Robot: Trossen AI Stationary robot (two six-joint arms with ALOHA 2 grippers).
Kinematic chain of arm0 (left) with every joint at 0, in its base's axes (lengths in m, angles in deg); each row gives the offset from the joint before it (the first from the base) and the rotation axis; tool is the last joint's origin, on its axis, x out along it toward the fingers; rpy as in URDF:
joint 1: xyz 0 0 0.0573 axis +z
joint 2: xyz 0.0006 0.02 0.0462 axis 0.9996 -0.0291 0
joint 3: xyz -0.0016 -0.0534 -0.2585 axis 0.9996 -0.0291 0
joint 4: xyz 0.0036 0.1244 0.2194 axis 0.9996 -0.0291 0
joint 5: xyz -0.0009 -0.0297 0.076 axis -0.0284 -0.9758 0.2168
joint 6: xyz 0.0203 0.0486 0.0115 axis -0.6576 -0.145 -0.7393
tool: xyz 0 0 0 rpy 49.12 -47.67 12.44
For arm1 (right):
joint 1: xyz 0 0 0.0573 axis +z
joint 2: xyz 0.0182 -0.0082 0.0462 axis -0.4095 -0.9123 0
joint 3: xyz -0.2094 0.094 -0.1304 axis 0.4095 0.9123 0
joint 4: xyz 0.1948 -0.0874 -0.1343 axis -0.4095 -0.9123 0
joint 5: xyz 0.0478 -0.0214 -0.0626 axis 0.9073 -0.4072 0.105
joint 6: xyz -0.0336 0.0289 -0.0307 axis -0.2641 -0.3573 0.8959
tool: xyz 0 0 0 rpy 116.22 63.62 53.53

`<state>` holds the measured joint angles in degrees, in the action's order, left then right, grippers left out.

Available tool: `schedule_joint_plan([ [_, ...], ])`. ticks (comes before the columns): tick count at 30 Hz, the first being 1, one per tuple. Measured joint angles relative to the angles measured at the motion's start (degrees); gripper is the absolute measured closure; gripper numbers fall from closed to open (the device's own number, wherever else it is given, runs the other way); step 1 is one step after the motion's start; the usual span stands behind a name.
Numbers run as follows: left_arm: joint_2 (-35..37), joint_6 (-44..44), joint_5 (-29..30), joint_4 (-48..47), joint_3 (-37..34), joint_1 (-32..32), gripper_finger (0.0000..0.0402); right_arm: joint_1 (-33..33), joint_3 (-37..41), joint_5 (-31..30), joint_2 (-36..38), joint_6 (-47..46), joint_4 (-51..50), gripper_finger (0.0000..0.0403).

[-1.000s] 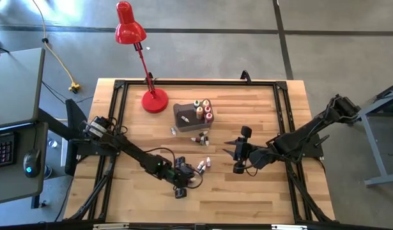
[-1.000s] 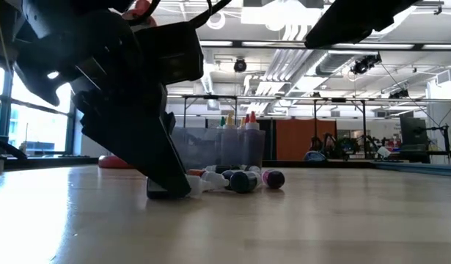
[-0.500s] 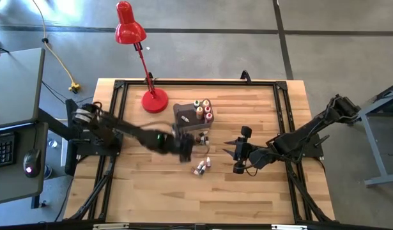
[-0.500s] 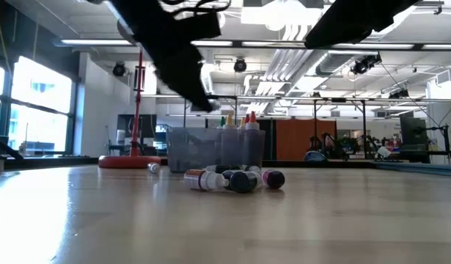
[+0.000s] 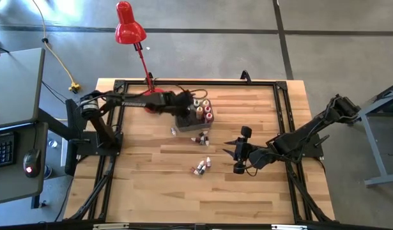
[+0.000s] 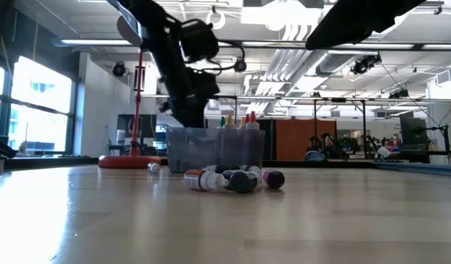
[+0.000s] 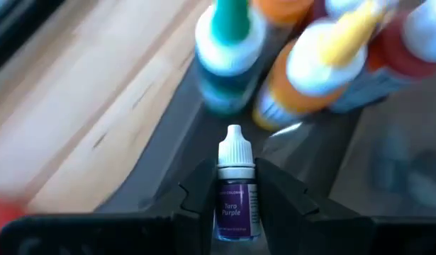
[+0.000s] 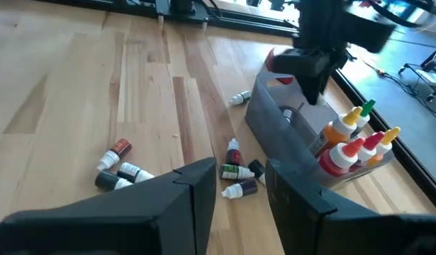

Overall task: Pick & Place food coloring
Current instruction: Put the small purple food coloring bottle into the bin, then put the left small green food coloring bottle into the bin

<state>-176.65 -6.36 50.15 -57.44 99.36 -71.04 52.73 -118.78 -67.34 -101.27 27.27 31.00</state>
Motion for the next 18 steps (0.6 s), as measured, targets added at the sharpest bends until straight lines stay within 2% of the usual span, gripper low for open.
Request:
schedule_joint_plan([
  [3,-0.86,-2.2,-3.73,0.41,0.07,1.42,0.0318,0.0,0.0,0.0,0.0,-0.09,-0.35,0.0286],
  [14,-1.59,-6.64,0.25,-0.28,0.24,1.03,0.0247,0.0,0.0,0.02,0.0,-0.29,-0.61,0.0286],
  [18,-1.59,-7.97,-1.06,-8.26,4.71,1.03,0.0237,0.0,0.0,0.02,0.0,-0.37,-0.66,0.0286],
])
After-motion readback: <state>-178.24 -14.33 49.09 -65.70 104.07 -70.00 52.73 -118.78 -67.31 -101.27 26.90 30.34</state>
